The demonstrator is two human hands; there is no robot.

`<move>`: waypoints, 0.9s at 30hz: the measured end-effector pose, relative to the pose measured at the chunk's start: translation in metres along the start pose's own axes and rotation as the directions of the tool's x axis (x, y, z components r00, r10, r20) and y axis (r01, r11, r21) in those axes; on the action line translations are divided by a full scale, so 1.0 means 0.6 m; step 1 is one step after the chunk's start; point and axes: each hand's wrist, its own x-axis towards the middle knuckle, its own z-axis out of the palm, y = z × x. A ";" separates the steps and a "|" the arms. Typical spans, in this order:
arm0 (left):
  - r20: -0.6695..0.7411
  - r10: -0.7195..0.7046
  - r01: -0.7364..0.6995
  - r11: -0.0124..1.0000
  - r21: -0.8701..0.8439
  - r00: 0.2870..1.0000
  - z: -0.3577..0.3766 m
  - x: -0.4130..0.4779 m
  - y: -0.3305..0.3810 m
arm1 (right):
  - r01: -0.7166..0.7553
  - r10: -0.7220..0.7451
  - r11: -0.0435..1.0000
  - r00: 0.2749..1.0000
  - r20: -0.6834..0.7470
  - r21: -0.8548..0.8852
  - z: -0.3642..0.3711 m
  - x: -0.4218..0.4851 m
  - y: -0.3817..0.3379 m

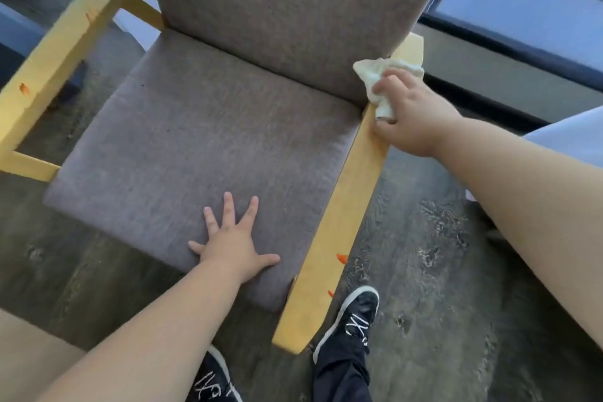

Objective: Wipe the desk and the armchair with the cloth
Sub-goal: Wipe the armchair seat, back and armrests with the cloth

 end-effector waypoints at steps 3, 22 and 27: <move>-0.004 0.005 -0.005 0.999 0.034 1.000 0.010 0.014 0.001 | 0.032 -0.032 0.999 0.999 -0.039 -0.001 0.037 0.003 0.009; -0.123 0.075 -0.063 0.993 0.099 0.990 0.026 0.017 -0.005 | 0.007 0.138 0.775 0.974 -0.179 0.633 0.195 -0.286 -0.198; -0.167 0.093 -0.074 0.990 0.121 0.982 0.037 0.022 -0.012 | 0.055 0.114 0.752 0.971 -0.211 0.657 0.229 -0.327 -0.217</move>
